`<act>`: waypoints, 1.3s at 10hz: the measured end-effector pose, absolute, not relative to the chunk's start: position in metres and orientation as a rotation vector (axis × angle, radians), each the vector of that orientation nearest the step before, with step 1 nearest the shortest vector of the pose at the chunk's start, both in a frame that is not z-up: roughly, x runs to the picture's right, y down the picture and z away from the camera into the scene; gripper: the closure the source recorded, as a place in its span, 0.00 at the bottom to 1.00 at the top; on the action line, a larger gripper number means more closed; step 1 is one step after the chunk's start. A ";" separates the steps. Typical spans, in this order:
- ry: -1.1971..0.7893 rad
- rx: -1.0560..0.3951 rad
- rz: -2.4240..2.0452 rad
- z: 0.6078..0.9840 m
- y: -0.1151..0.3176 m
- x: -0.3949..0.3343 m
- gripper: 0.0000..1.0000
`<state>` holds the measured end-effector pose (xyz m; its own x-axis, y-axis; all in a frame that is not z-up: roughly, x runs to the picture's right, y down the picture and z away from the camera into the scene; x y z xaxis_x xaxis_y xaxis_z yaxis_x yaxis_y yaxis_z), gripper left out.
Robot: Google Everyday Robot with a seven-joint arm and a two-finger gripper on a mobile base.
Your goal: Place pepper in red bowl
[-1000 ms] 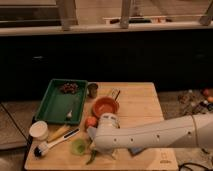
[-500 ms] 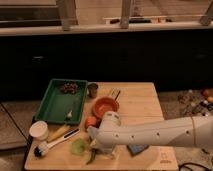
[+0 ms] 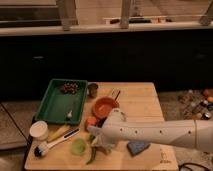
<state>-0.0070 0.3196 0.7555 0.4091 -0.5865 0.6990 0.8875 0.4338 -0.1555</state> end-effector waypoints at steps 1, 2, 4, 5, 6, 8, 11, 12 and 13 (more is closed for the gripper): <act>-0.613 -0.565 -0.993 0.755 0.319 -0.007 0.78; -0.612 -0.564 -0.993 0.755 0.318 -0.007 0.88; -0.602 -0.571 -0.999 0.753 0.316 -0.003 1.00; -0.602 -0.571 -0.993 0.753 0.316 -0.001 1.00; -0.608 -0.579 -0.988 0.751 0.319 0.000 1.00; -0.610 -0.574 -0.988 0.755 0.318 0.001 1.00; -0.612 -0.577 -0.994 0.756 0.318 0.001 1.00; -0.611 -0.579 -0.999 0.756 0.318 0.000 1.00; -0.606 -0.579 -1.003 0.755 0.317 0.001 1.00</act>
